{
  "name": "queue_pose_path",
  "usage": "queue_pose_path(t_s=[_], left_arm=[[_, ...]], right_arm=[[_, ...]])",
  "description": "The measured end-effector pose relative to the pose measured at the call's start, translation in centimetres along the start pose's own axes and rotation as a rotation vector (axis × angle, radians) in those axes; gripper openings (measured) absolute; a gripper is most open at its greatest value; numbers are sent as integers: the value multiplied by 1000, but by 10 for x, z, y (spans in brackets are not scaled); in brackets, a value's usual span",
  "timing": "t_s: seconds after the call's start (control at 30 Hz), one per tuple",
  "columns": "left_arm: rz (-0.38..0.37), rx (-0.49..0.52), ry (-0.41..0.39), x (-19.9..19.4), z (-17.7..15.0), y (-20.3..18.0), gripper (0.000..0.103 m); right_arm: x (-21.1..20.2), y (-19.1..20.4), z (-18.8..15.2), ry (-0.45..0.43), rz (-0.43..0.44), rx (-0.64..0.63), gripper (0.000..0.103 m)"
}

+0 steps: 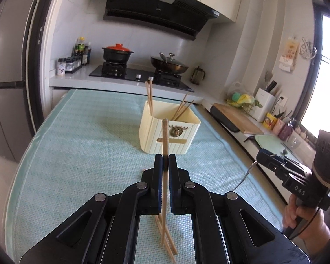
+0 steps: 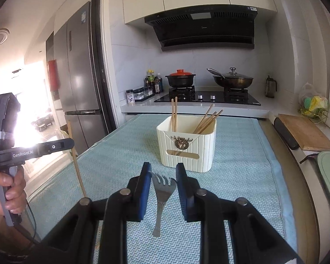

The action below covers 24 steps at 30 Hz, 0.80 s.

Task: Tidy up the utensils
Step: 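Carry the fork and chopstick over the cream holder and release both into it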

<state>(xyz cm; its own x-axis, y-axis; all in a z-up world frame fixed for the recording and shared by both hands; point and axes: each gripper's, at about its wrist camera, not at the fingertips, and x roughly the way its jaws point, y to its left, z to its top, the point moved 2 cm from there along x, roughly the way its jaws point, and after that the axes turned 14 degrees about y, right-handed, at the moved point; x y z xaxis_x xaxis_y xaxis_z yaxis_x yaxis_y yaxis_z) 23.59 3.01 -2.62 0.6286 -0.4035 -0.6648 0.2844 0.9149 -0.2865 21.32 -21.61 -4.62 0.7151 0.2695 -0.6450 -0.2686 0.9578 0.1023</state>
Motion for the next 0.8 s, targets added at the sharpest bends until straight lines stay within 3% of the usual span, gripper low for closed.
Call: queue_pose_path(t_s=[0.33,0.6,0.8], left_arm=[[-54,-2,-38,-10,54,1,3],[-55,37,-95,-11,127,-5,3],[-56,47,-136,5,194,-13,3]], right_arm=[[-15,-15,48,-35,9,-3,23],[-20,-32,125,-89,-10,-24,23],[-1,-45,196,-116,-42,-37,23]])
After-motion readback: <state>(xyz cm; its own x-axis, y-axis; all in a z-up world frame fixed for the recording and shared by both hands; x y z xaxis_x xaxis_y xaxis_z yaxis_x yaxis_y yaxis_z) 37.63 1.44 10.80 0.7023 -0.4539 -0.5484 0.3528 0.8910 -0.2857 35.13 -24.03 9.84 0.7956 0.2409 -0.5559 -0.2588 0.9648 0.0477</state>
